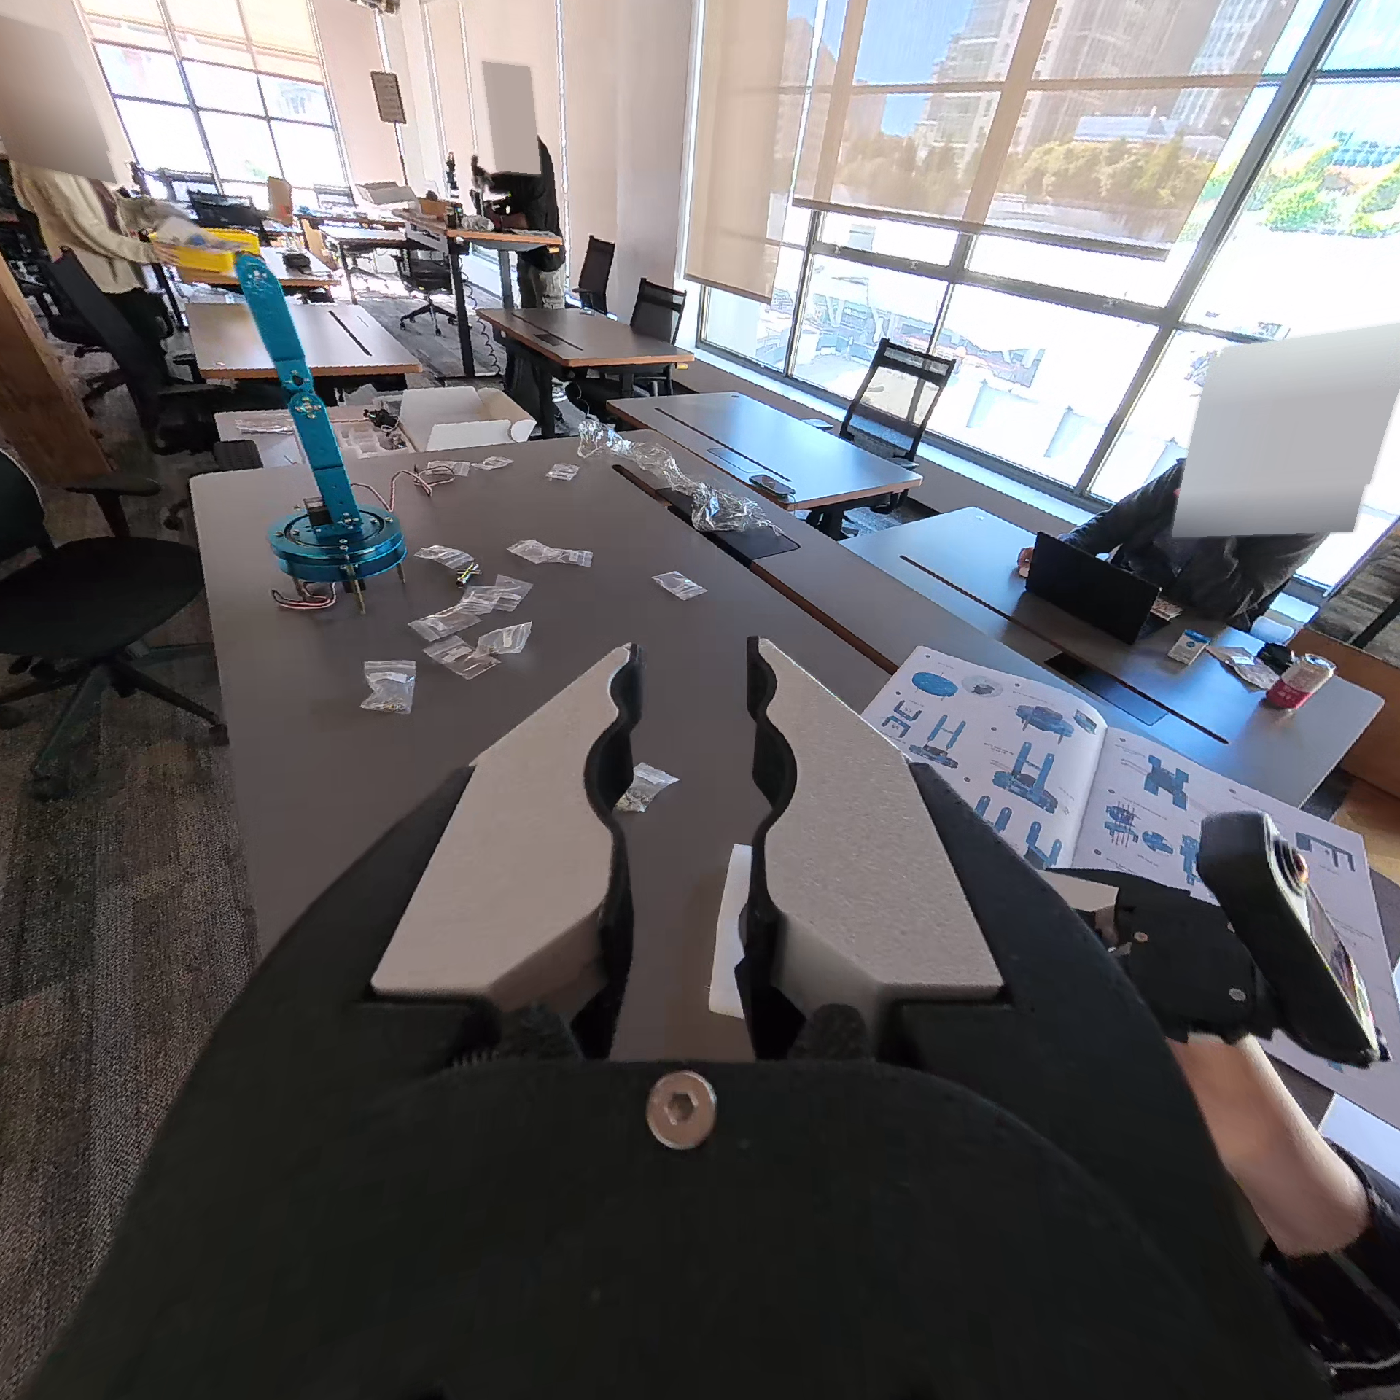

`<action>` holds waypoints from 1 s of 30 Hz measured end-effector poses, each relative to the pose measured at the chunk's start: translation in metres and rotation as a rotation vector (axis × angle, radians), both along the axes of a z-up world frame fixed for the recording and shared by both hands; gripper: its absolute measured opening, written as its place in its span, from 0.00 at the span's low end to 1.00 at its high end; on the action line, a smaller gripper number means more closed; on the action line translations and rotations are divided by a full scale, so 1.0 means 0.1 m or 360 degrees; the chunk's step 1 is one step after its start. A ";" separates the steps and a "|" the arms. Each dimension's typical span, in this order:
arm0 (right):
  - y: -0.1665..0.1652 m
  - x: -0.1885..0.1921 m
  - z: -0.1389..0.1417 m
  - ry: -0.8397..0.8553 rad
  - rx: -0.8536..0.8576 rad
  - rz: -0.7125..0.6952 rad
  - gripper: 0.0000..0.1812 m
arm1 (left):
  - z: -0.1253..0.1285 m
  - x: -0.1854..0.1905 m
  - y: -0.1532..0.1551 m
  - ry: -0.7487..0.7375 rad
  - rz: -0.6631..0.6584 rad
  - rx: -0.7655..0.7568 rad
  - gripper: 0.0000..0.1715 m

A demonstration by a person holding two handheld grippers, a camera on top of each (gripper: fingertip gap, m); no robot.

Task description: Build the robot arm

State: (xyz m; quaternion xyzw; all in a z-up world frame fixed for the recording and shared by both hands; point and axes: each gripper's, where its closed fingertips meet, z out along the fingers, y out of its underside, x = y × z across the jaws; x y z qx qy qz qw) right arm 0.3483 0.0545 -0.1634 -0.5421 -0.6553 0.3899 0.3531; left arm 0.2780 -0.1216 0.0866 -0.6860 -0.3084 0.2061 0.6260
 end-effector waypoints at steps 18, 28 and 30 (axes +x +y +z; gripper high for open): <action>0.30 0.02 0.12 0.0134 -0.0062 -0.0299 0.19 | -0.38 -0.14 -0.93 -0.0135 -0.0242 0.0367 0.15; 0.01 0.30 0.56 0.0233 0.0148 -0.0715 0.19 | -1.05 -0.40 -2.97 -0.0182 -0.0348 0.0355 0.14; -0.29 0.29 0.69 0.0226 0.0058 -0.0823 0.19 | -1.13 -0.48 -3.50 -0.0204 -0.0359 0.0287 0.14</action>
